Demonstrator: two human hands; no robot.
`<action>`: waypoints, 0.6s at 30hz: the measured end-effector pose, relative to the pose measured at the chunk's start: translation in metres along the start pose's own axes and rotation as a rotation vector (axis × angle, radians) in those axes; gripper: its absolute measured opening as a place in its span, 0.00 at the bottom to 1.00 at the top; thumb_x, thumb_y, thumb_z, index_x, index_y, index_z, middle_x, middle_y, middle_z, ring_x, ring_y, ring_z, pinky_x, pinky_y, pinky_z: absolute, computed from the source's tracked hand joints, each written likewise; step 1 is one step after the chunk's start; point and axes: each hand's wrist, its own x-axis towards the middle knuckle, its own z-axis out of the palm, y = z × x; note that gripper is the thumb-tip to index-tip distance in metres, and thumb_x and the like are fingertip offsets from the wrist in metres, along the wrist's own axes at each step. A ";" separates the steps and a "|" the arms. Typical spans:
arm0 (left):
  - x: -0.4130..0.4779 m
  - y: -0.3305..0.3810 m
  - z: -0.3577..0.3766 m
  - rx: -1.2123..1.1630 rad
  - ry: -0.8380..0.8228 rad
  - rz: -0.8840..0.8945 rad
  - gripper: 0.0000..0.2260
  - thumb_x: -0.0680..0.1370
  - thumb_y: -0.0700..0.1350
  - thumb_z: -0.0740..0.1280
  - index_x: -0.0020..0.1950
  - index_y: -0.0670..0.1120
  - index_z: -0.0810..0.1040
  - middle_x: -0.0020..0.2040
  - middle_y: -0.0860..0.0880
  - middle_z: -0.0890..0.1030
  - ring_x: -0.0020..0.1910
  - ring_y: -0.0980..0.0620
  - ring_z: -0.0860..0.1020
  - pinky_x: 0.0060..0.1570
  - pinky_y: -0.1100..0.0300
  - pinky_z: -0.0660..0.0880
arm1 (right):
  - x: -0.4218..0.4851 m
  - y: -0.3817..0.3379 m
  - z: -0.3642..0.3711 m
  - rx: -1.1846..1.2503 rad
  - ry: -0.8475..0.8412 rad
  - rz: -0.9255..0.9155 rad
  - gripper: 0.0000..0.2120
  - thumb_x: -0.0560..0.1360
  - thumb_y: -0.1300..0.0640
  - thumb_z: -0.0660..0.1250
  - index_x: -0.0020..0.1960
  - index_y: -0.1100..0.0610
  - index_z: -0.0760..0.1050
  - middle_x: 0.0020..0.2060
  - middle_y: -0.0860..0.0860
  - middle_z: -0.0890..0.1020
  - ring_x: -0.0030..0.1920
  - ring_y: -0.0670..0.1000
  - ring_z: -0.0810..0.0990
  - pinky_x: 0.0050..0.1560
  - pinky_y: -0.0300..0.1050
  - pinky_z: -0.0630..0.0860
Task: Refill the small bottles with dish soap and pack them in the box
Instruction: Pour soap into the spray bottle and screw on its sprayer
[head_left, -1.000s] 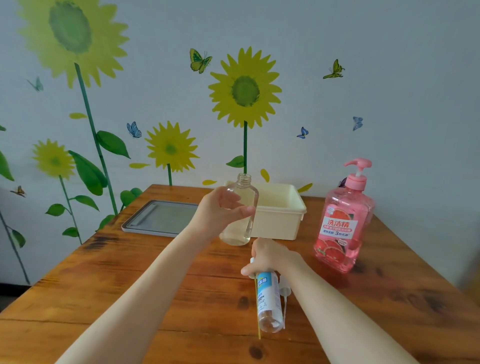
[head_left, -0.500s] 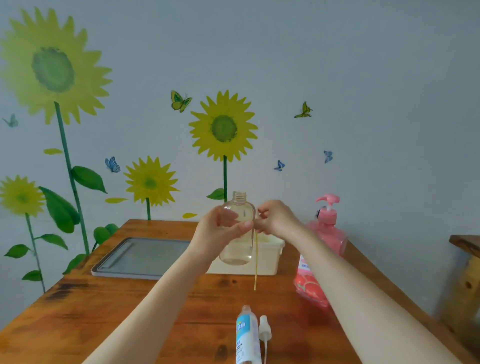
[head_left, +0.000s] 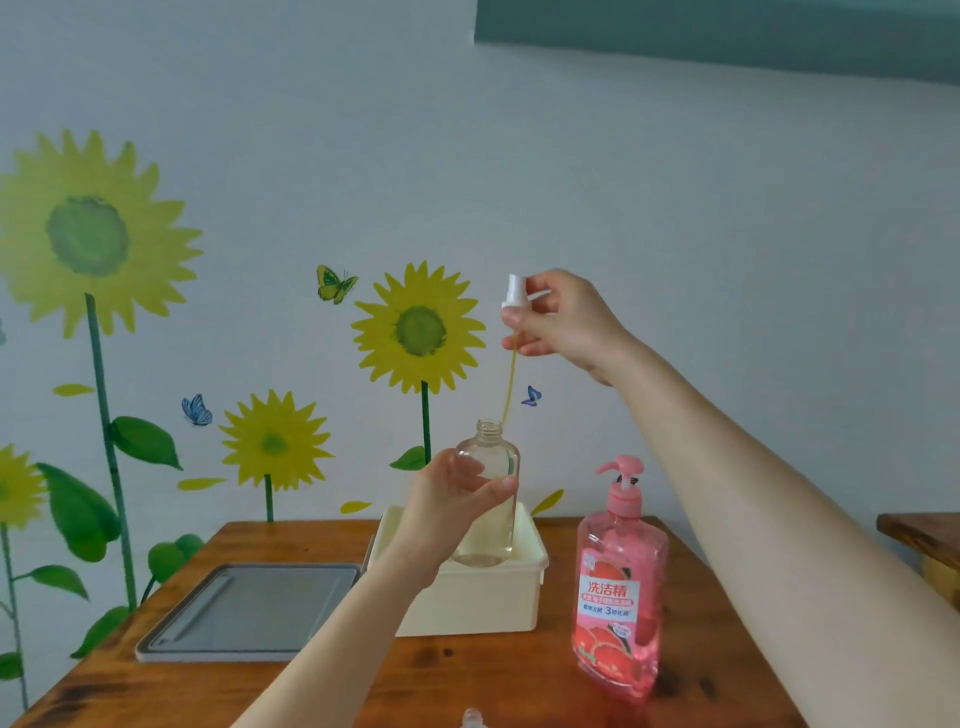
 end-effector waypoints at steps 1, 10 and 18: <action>0.000 0.001 0.001 0.002 0.006 -0.002 0.18 0.67 0.51 0.74 0.50 0.45 0.73 0.44 0.49 0.80 0.47 0.49 0.79 0.49 0.55 0.75 | 0.000 -0.007 -0.001 0.011 0.010 -0.027 0.12 0.75 0.63 0.66 0.56 0.59 0.67 0.41 0.51 0.78 0.35 0.51 0.81 0.37 0.38 0.79; -0.003 0.000 0.003 -0.001 0.032 -0.020 0.19 0.67 0.51 0.74 0.51 0.45 0.73 0.45 0.49 0.80 0.49 0.48 0.78 0.46 0.57 0.72 | 0.001 -0.032 0.001 -0.009 -0.037 -0.097 0.15 0.75 0.62 0.66 0.60 0.61 0.68 0.42 0.51 0.79 0.36 0.50 0.82 0.39 0.39 0.80; -0.004 0.002 -0.001 0.002 0.041 -0.022 0.19 0.68 0.52 0.74 0.51 0.45 0.73 0.44 0.51 0.79 0.47 0.51 0.78 0.44 0.59 0.71 | -0.016 0.001 0.019 -0.044 -0.125 -0.007 0.14 0.75 0.61 0.66 0.58 0.58 0.67 0.43 0.50 0.79 0.36 0.49 0.82 0.39 0.40 0.79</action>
